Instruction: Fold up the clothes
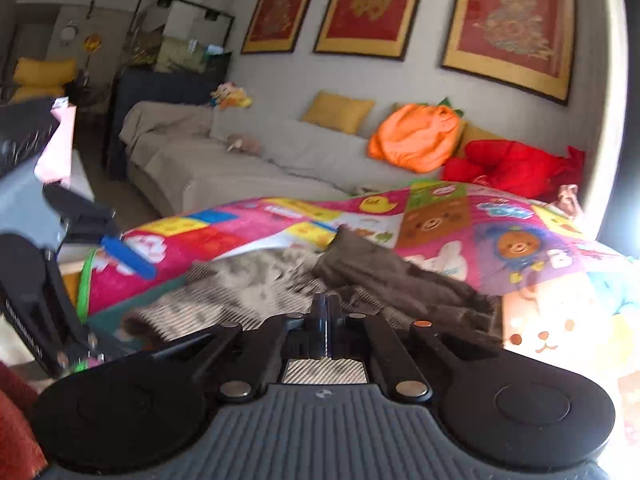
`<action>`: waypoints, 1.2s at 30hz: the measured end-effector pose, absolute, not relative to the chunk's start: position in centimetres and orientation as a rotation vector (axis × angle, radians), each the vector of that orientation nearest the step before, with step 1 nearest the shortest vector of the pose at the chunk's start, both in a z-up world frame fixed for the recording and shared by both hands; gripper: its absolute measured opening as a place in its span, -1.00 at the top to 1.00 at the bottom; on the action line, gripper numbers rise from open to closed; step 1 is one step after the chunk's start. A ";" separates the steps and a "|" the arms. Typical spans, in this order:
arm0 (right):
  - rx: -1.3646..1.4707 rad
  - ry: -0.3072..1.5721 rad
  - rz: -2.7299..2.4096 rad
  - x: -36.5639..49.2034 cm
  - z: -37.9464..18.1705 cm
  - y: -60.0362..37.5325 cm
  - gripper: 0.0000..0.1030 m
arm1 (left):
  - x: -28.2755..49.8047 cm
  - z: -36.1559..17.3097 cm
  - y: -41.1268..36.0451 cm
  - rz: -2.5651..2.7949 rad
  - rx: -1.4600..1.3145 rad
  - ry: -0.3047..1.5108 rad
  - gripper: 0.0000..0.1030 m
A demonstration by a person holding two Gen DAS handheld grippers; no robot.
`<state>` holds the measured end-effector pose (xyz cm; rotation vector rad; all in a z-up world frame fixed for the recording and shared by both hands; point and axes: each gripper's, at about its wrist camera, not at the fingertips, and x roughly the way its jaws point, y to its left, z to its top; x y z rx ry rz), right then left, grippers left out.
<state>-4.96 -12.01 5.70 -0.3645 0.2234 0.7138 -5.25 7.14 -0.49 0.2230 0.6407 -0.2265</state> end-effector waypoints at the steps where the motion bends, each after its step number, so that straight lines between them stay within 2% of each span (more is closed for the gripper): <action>1: -0.348 0.212 0.697 -4.8 6.5 -12.8 1.00 | -4.9 -0.8 7.0 -0.190 0.242 0.640 -0.95; 5: -0.398 0.212 0.653 -5.1 7.2 -15.2 0.98 | -4.6 -0.7 8.3 -0.156 0.212 0.641 -0.95; 7: -0.439 0.249 0.661 -5.6 6.1 -16.0 0.84 | -4.7 -0.1 8.9 -0.155 0.195 0.626 -0.95; 9: -0.477 0.292 0.680 -6.2 4.6 -16.0 0.46 | -4.7 0.7 9.3 -0.145 0.186 0.604 -0.95; 13: -0.503 0.325 0.777 -7.4 2.3 -13.4 0.30 | -3.9 2.7 9.3 -0.134 0.197 0.546 -0.95; 15: -0.508 0.316 0.827 -7.5 1.5 -11.1 -0.09 | -3.7 3.6 9.1 -0.135 0.202 0.515 -0.95; 17: -0.515 0.318 0.857 -6.9 0.6 -8.9 -0.20 | -3.9 4.3 9.0 -0.136 0.184 0.493 -0.95; 18: -0.521 0.320 0.859 -6.5 0.1 -7.8 -0.20 | -4.1 4.5 8.8 -0.135 0.175 0.485 -0.95; 19: -0.533 0.315 0.843 -5.8 -0.3 -6.7 -0.11 | -4.4 4.7 8.7 -0.134 0.167 0.476 -0.95; 21: -0.502 0.278 0.788 -4.6 0.9 -6.9 0.75 | -4.9 3.9 8.0 -0.120 0.165 0.475 -0.96; 29: -0.396 0.109 0.614 -3.6 7.8 -11.7 0.81 | -3.4 -0.3 4.5 -0.025 0.260 0.498 -0.97; 36: -0.400 0.058 0.566 -5.1 9.4 -14.3 0.82 | -4.1 1.6 9.2 0.306 0.375 0.397 -0.97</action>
